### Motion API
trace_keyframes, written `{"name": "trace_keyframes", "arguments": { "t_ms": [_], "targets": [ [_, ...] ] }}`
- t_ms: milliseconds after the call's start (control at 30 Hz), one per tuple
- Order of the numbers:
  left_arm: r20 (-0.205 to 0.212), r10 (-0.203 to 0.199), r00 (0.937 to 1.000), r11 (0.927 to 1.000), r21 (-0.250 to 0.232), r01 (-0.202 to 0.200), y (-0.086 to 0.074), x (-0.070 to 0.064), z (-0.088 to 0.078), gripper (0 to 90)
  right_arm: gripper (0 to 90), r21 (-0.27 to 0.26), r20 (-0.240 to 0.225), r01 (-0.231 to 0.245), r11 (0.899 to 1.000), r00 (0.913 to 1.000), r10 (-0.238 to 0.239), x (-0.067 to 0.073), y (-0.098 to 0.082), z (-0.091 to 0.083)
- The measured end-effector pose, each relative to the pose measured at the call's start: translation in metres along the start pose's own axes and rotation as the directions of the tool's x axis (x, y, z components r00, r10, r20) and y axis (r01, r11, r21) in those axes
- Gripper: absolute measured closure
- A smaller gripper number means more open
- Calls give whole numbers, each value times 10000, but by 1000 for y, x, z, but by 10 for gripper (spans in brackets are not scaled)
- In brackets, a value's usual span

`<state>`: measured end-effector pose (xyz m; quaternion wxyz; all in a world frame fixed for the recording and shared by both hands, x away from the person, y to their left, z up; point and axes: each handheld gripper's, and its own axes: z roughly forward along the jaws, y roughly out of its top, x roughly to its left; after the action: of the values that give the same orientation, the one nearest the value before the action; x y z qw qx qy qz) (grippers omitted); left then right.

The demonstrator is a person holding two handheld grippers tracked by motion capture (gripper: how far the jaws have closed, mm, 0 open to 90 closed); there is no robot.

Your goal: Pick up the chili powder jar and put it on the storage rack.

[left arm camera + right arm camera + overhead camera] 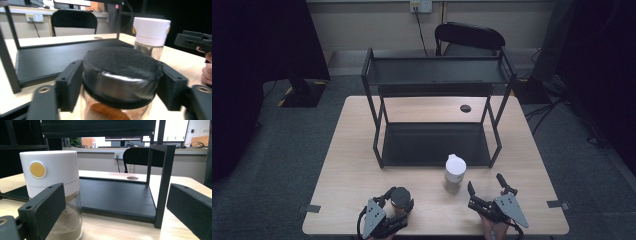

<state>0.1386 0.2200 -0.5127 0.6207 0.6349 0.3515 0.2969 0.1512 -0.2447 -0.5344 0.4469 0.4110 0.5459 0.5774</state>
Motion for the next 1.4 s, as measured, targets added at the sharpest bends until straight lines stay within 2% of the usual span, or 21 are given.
{"name": "trace_keyframes", "arguments": {
  "t_ms": [100,367,500,633,733,900,1067,1200,1400],
  "targets": [
    [-86,279,9996,9996,62,-278,1,-3,0,320,13,-1,10,1,10000,10000,-1,0,0,0],
    [-554,601,9967,9981,-102,-608,-1,-14,-1,336,13,-3,25,-3,10000,10000,3,0,0,0],
    [-607,405,9973,9989,-215,-418,0,-12,-3,351,13,-2,26,-3,10000,10000,3,0,0,0],
    [-773,398,9962,9989,-234,-418,0,-14,-4,352,13,-7,33,-5,10000,10000,5,0,0,0],
    [-734,339,9967,9989,-306,-362,0,-14,-4,352,13,-6,37,-4,10000,10000,4,1,0,0],
    [-638,546,9965,9978,-340,-568,5,-15,-4,352,13,-6,55,-8,10000,10000,8,1,0,0],
    [-418,326,9986,9987,-379,-342,12,-8,-5,352,13,-5,53,-4,10000,10000,4,1,0,0],
    [-365,501,9981,9976,-452,-517,18,-7,-7,351,13,-5,56,-9,10000,10000,9,1,0,0],
    [-328,492,9982,9966,-650,-513,26,-3,-7,351,13,-4,68,-2,10000,10000,2,1,0,0]
  ]
}}
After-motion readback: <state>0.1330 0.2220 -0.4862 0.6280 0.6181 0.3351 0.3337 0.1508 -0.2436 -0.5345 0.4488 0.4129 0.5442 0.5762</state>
